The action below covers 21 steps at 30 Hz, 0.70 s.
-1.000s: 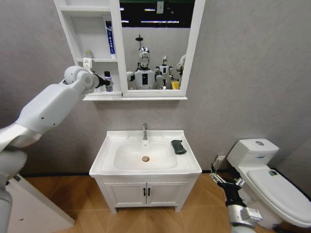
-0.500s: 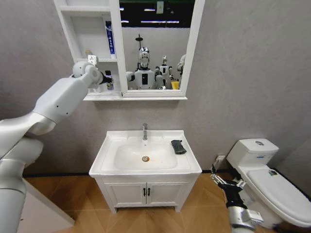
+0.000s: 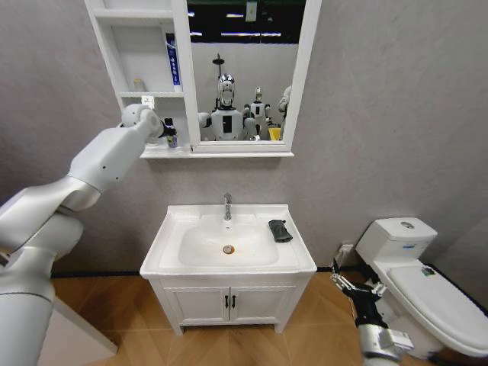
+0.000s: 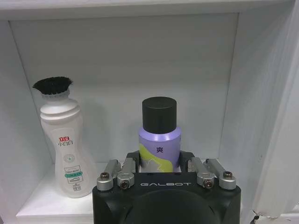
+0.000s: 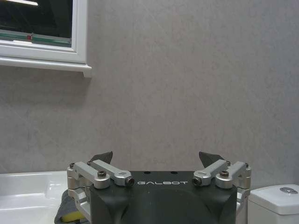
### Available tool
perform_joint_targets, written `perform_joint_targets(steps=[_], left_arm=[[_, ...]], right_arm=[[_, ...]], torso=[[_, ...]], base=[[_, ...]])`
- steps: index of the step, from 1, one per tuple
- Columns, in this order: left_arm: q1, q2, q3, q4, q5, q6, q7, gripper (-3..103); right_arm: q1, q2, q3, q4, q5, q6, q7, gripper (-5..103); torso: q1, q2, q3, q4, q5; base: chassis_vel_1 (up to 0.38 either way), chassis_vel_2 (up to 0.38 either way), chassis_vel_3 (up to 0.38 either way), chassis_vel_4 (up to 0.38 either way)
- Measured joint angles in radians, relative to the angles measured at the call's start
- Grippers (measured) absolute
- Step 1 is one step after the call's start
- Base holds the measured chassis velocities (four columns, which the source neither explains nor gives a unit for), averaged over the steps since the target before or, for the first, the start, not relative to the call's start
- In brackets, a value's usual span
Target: Move facial cleanser and shampoo from washbasin to cabinet, then wipe washbasin with towel.
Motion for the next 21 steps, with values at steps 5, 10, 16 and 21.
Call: perform_joint_targets(steps=[5, 10, 16, 21], left_arm=[[0.006, -0.015, -0.012, 0.023, 0.019, -0.012, 0.008, 43], [0.009, -0.029, -0.020, 0.048, 0.039, -0.019, 0.021, 43], [0.012, -0.038, -0.023, 0.059, 0.049, -0.026, 0.027, 43], [0.014, -0.037, -0.023, 0.054, 0.050, -0.021, 0.025, 51]], right_arm=[[0.000, -0.004, 0.002, -0.004, 0.004, 0.002, 0.000, 100], [0.000, -0.005, 0.002, -0.006, 0.005, 0.004, 0.000, 100], [-0.004, -0.006, 0.009, -0.011, 0.010, 0.010, -0.001, 100], [-0.005, -0.009, 0.010, -0.012, 0.014, 0.011, -0.001, 100]], torso=[[0.000, 0.000, 0.000, 0.0000, 0.0000], [0.000, 0.000, 0.000, 0.0001, 0.0001], [0.000, 0.000, 0.000, 0.0000, 0.0001], [0.000, 0.000, 0.000, 0.0000, -0.0002]], base=[[0.000, 0.000, 0.000, 0.000], [0.000, 0.000, 0.000, 0.000], [0.000, 0.000, 0.000, 0.000], [0.000, 0.000, 0.000, 0.000]])
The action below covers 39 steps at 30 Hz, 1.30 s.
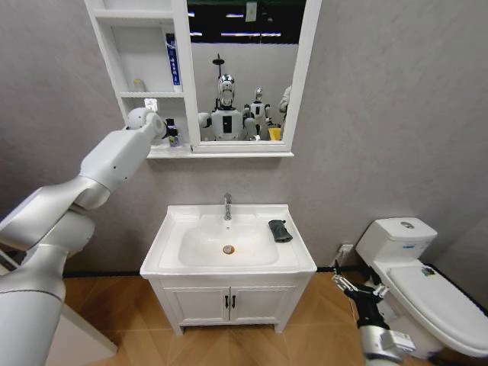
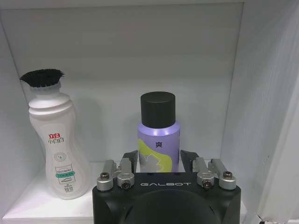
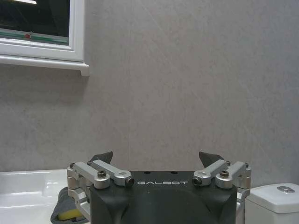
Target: Move facial cleanser and shampoo from washbasin to cabinet, then wipe washbasin with towel.
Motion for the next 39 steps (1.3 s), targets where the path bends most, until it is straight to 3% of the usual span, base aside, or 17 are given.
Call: perform_joint_targets(steps=[8, 10, 12, 17, 20, 25, 27, 31, 33, 34, 36, 37, 39], left_arm=[[0.023, 0.029, 0.000, -0.066, -0.013, 0.005, -0.017, 89], [0.029, 0.037, 0.000, -0.081, -0.020, 0.005, -0.022, 89], [0.057, 0.070, -0.009, -0.156, -0.057, 0.008, -0.056, 97], [0.112, 0.162, -0.028, -0.295, -0.101, 0.019, -0.106, 100], [0.159, 0.259, -0.056, -0.412, -0.122, 0.028, -0.142, 100], [0.222, 0.353, -0.092, -0.546, -0.130, 0.015, -0.153, 100], [0.329, 0.426, -0.161, -0.679, -0.124, -0.035, -0.134, 100], [0.462, 0.491, -0.258, -0.787, -0.089, -0.084, -0.111, 100], [0.672, 0.569, -0.420, -0.930, -0.047, -0.146, -0.088, 100], [0.672, 0.569, -0.420, -0.930, -0.047, -0.146, -0.088, 100], [0.891, 0.643, -0.547, -1.064, 0.003, -0.217, -0.070, 100], [0.891, 0.643, -0.547, -1.064, 0.003, -0.217, -0.070, 100], [1.009, 0.675, -0.588, -1.121, 0.054, -0.277, -0.068, 100]], right_arm=[[-0.002, 0.000, 0.000, 0.001, 0.001, 0.004, -0.001, 100], [-0.002, 0.000, 0.001, 0.001, 0.002, 0.005, -0.001, 100], [-0.002, -0.001, 0.001, 0.001, 0.002, 0.005, 0.000, 100], [0.000, 0.002, -0.005, 0.000, -0.004, 0.005, 0.005, 100], [0.005, -0.001, -0.015, 0.000, -0.009, -0.001, 0.009, 100], [0.015, -0.009, -0.025, 0.008, -0.008, -0.014, 0.020, 100], [0.019, -0.015, -0.026, 0.014, -0.005, -0.018, 0.025, 100], [0.014, -0.017, -0.020, 0.017, 0.007, -0.018, 0.025, 100], [0.010, -0.018, -0.013, 0.015, 0.017, -0.019, 0.027, 100], [0.010, -0.018, -0.013, 0.015, 0.017, -0.019, 0.027, 100], [0.014, -0.018, -0.016, 0.005, 0.018, -0.024, 0.034, 100], [0.014, -0.018, -0.016, 0.005, 0.018, -0.024, 0.034, 100], [0.007, -0.002, -0.014, 0.010, 0.012, -0.026, 0.034, 100]], torso=[[0.000, 0.000, 0.000, -0.0001, 0.0002], [0.000, 0.000, 0.000, -0.0001, 0.0002], [0.000, 0.000, 0.000, -0.0002, 0.0004], [0.000, 0.000, 0.000, -0.0003, 0.0000], [0.000, 0.000, 0.000, 0.0000, 0.0000], [0.000, 0.000, 0.000, 0.0005, -0.0001], [0.000, 0.000, 0.000, 0.0001, 0.0001], [0.000, 0.000, 0.000, -0.0003, 0.0001], [0.000, 0.000, 0.000, 0.0000, -0.0003], [0.000, 0.000, 0.000, 0.0000, -0.0003], [0.000, 0.000, 0.000, 0.0007, -0.0002], [0.000, 0.000, 0.000, 0.0007, -0.0002], [0.000, 0.000, 0.000, 0.0010, 0.0009]], base=[[0.000, 0.000, 0.000, 0.000], [0.000, 0.000, 0.000, 0.000], [0.000, 0.000, 0.000, 0.000], [0.000, 0.000, 0.000, 0.000], [0.000, 0.000, 0.000, 0.000], [0.000, 0.000, 0.000, 0.000], [0.000, 0.000, 0.000, 0.000], [0.000, 0.000, 0.000, 0.000], [0.000, 0.000, 0.000, 0.000], [0.000, 0.000, 0.000, 0.000], [0.000, 0.000, 0.000, 0.000], [0.000, 0.000, 0.000, 0.000], [0.000, 0.000, 0.000, 0.000]])
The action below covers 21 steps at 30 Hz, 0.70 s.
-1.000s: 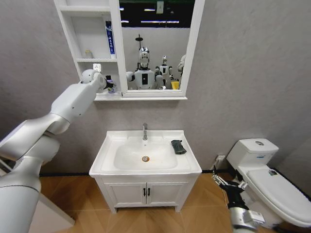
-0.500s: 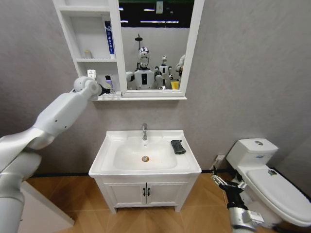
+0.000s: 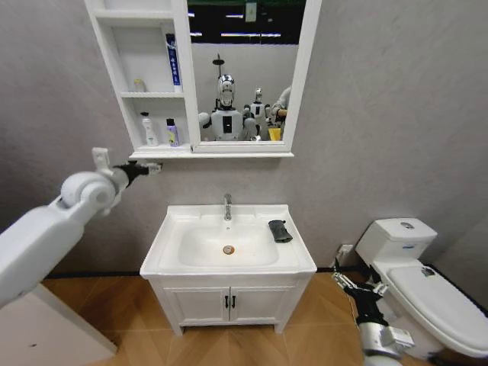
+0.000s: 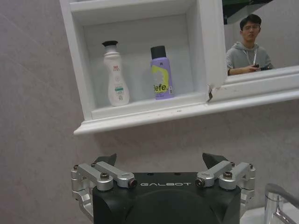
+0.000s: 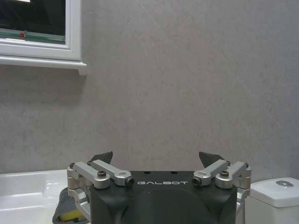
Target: Move facial cleanser and shampoo from washbasin to cabinet, then wipe washbasin with towel.
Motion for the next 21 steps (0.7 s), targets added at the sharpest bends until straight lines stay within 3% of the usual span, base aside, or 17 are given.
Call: perform_joint_targets(steps=[2, 3, 6, 8, 9, 11, 12, 14, 16, 17, 19, 20, 21], left_arm=[[0.034, -0.011, -0.002, -0.008, 0.025, -0.022, 0.005, 100], [0.064, -0.020, -0.022, -0.021, 0.039, -0.039, 0.006, 100], [0.122, -0.033, -0.067, -0.042, 0.055, -0.057, 0.007, 100], [0.243, -0.063, -0.165, -0.079, 0.074, -0.080, 0.007, 100], [0.243, -0.063, -0.165, -0.079, 0.074, -0.080, 0.007, 100], [0.425, -0.094, -0.320, -0.115, 0.111, -0.101, 0.036, 100], [0.425, -0.094, -0.320, -0.115, 0.111, -0.101, 0.036, 100], [0.588, -0.135, -0.465, -0.135, 0.161, -0.115, 0.068, 100], [0.644, -0.151, -0.519, -0.144, 0.174, -0.120, 0.076, 100], [0.774, -0.194, -0.635, -0.164, 0.206, -0.132, 0.102, 100], [0.921, -0.256, -0.746, -0.191, 0.261, -0.153, 0.164, 100], [0.921, -0.256, -0.746, -0.191, 0.261, -0.153, 0.164, 100], [0.980, -0.298, -0.796, -0.206, 0.300, -0.167, 0.209, 100]], right_arm=[[-0.014, 0.025, 0.011, 0.012, -0.010, 0.003, 0.000, 100], [-0.015, 0.034, 0.015, 0.019, -0.018, 0.003, 0.003, 100], [-0.008, 0.041, 0.015, 0.024, -0.027, 0.001, 0.010, 100], [-0.009, 0.051, 0.015, 0.032, -0.036, -0.002, 0.014, 100], [-0.009, 0.051, 0.015, 0.032, -0.036, -0.002, 0.014, 100], [-0.008, 0.050, 0.011, 0.033, -0.038, -0.004, 0.014, 100], [-0.008, 0.050, 0.011, 0.033, -0.038, -0.004, 0.014, 100], [-0.006, 0.044, 0.009, 0.030, -0.041, -0.006, 0.012, 100], [-0.005, 0.041, 0.009, 0.028, -0.041, -0.008, 0.012, 100], [-0.004, 0.035, 0.007, 0.027, -0.041, -0.013, 0.009, 100], [-0.003, 0.026, 0.007, 0.023, -0.040, -0.023, 0.005, 100], [-0.003, 0.026, 0.007, 0.023, -0.040, -0.023, 0.005, 100], [-0.002, 0.020, 0.006, 0.020, -0.039, -0.029, 0.001, 100]], torso=[[0.000, 0.000, 0.000, -0.0008, -0.0013], [0.000, 0.000, 0.000, -0.0025, -0.0016], [0.000, 0.000, 0.000, -0.0020, 0.0000], [0.000, 0.000, 0.000, -0.0014, -0.0013], [0.000, 0.000, 0.000, -0.0014, -0.0013], [0.000, 0.000, 0.000, -0.0010, -0.0002], [0.000, 0.000, 0.000, -0.0010, -0.0002], [0.000, 0.000, 0.000, -0.0009, -0.0011], [0.000, 0.000, 0.000, -0.0011, -0.0007], [0.000, 0.000, 0.000, -0.0011, -0.0005], [0.000, 0.000, 0.000, -0.0007, -0.0011], [0.000, 0.000, 0.000, -0.0007, -0.0011], [0.000, 0.000, 0.000, -0.0007, -0.0006]], base=[[0.000, 0.000, 0.000, 0.000], [0.000, 0.000, 0.000, 0.000], [0.000, 0.000, 0.000, 0.000], [0.000, 0.000, 0.000, 0.000], [0.000, 0.000, 0.000, 0.000], [0.000, 0.000, 0.000, 0.000], [0.000, 0.000, 0.000, 0.000], [0.000, 0.000, 0.000, 0.000], [0.000, 0.000, 0.000, 0.000], [0.000, 0.000, 0.000, 0.000], [0.000, 0.000, 0.000, 0.000], [0.000, 0.000, 0.000, 0.000], [0.000, 0.000, 0.000, 0.000]])
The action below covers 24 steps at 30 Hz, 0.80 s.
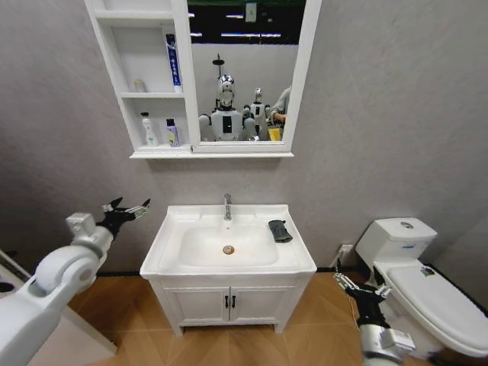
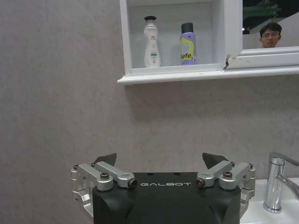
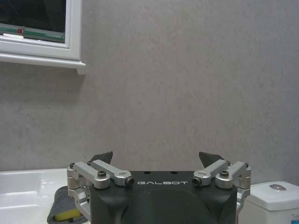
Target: Move facial cleanser and shampoo from washbasin to cabinet, then wipe washbasin with towel.
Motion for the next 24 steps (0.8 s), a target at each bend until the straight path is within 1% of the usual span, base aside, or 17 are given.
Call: perform_joint_targets(steps=[1, 2, 3, 4, 5, 7, 8, 10, 11, 13, 16, 18, 21, 24], left_arm=[[0.043, -0.038, -0.035, -0.014, 0.027, -0.008, 0.035, 100], [0.043, -0.038, -0.035, -0.014, 0.027, -0.008, 0.035, 100], [0.094, -0.094, -0.076, -0.034, 0.053, -0.017, 0.077, 100], [0.127, -0.141, -0.103, -0.050, 0.069, -0.022, 0.104, 100], [0.127, -0.141, -0.103, -0.050, 0.069, -0.022, 0.104, 100], [0.180, -0.239, -0.145, -0.081, 0.093, -0.032, 0.145, 100], [0.180, -0.239, -0.145, -0.081, 0.093, -0.032, 0.145, 100], [0.223, -0.310, -0.158, -0.105, 0.116, -0.038, 0.164, 100], [0.223, -0.310, -0.158, -0.105, 0.116, -0.038, 0.164, 100], [0.267, -0.361, -0.151, -0.120, 0.158, -0.047, 0.180, 100], [0.280, -0.377, -0.146, -0.124, 0.176, -0.050, 0.185, 100], [0.305, -0.413, -0.127, -0.141, 0.204, -0.056, 0.188, 100], [0.309, -0.421, -0.123, -0.147, 0.207, -0.056, 0.188, 100], [0.318, -0.441, -0.117, -0.155, 0.229, -0.057, 0.187, 100]], right_arm=[[0.001, -0.007, 0.000, -0.004, 0.000, -0.005, -0.003, 100], [0.001, -0.007, 0.000, -0.004, 0.000, -0.005, -0.003, 100], [0.004, -0.015, 0.000, -0.008, 0.001, -0.009, -0.007, 100], [0.006, -0.022, 0.001, -0.009, 0.005, -0.013, -0.011, 100], [0.006, -0.022, 0.001, -0.009, 0.005, -0.013, -0.011, 100], [0.011, -0.040, 0.003, -0.007, 0.024, -0.020, -0.025, 100], [0.011, -0.040, 0.003, -0.007, 0.024, -0.020, -0.025, 100], [0.012, -0.055, 0.004, -0.004, 0.034, -0.020, -0.034, 100], [0.012, -0.055, 0.004, -0.004, 0.034, -0.020, -0.034, 100], [0.012, -0.061, 0.006, -0.004, 0.043, -0.020, -0.038, 100], [0.012, -0.061, 0.007, -0.004, 0.045, -0.019, -0.039, 100], [0.010, -0.063, 0.008, -0.013, 0.048, -0.010, -0.044, 100], [0.009, -0.063, 0.007, -0.017, 0.049, -0.006, -0.046, 100], [0.010, -0.069, 0.006, -0.026, 0.053, -0.002, -0.046, 100]], torso=[[0.000, 0.000, 0.000, 0.0000, 0.0001], [0.000, 0.000, 0.000, 0.0000, 0.0001], [0.000, 0.000, 0.000, -0.0001, -0.0001], [0.000, 0.000, 0.000, 0.0000, -0.0001], [0.000, 0.000, 0.000, 0.0000, -0.0001], [0.000, 0.000, 0.000, -0.0001, 0.0000], [0.000, 0.000, 0.000, -0.0001, 0.0000], [0.000, 0.000, 0.000, -0.0002, 0.0000], [0.000, 0.000, 0.000, -0.0002, 0.0000], [0.000, 0.000, 0.000, -0.0002, 0.0002], [0.000, 0.000, 0.000, -0.0002, 0.0000], [0.000, 0.000, 0.000, -0.0002, 0.0001], [0.000, 0.000, 0.000, -0.0004, 0.0001], [0.000, 0.000, 0.000, -0.0004, 0.0001]], base=[[0.000, 0.000, 0.000, 0.000], [0.000, 0.000, 0.000, 0.000], [0.000, 0.000, 0.000, 0.000], [0.000, 0.000, 0.000, 0.000], [0.000, 0.000, 0.000, 0.000], [0.000, 0.000, 0.000, 0.000], [0.000, 0.000, 0.000, 0.000], [0.000, 0.000, 0.000, 0.000], [0.000, 0.000, 0.000, 0.000], [0.000, 0.000, 0.000, 0.000], [0.000, 0.000, 0.000, 0.000], [0.000, 0.000, 0.000, 0.000], [0.000, 0.000, 0.000, 0.000], [0.000, 0.000, 0.000, 0.000]])
